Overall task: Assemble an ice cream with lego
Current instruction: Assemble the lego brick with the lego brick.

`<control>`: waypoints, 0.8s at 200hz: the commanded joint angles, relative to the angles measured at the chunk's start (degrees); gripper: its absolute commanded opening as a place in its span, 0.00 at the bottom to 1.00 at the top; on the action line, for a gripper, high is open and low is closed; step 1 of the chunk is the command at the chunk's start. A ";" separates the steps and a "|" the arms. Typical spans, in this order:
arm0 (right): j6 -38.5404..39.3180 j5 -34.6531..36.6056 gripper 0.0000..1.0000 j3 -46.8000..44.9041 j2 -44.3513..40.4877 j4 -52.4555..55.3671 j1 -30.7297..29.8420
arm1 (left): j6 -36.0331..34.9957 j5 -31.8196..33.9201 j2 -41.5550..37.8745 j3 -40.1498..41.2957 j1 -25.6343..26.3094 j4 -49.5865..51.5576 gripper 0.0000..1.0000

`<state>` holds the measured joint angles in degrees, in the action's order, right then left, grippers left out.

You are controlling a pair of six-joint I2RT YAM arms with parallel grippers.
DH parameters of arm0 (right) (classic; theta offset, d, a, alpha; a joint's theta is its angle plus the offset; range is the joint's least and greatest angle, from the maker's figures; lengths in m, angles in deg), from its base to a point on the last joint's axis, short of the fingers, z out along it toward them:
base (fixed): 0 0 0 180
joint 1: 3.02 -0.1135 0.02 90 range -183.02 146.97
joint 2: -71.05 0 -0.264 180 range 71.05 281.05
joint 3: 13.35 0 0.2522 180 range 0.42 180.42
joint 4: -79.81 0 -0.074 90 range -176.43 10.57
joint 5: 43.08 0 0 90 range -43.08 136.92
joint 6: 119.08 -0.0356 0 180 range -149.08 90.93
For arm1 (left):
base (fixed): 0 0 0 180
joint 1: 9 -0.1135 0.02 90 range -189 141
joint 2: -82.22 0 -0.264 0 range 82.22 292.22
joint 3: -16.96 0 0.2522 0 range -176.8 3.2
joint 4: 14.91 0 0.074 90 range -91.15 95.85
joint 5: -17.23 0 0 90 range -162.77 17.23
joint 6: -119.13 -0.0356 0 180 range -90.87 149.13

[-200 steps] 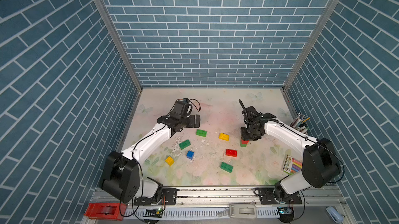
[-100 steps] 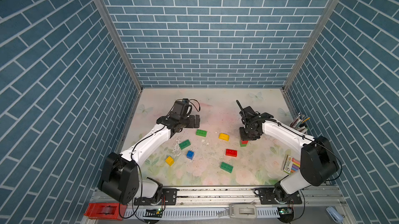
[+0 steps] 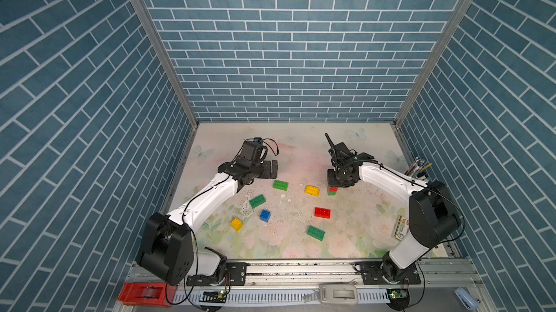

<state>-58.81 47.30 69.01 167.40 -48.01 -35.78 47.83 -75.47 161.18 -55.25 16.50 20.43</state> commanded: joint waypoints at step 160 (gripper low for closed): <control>-3.02 1.46 0.21 8.94 9.47 12.72 0.06 | -0.68 0.79 0.84 -2.45 0.26 1.09 1.00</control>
<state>-59.31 47.81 78.32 174.31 -43.10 -35.76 47.74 -75.36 161.40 -55.87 16.50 20.67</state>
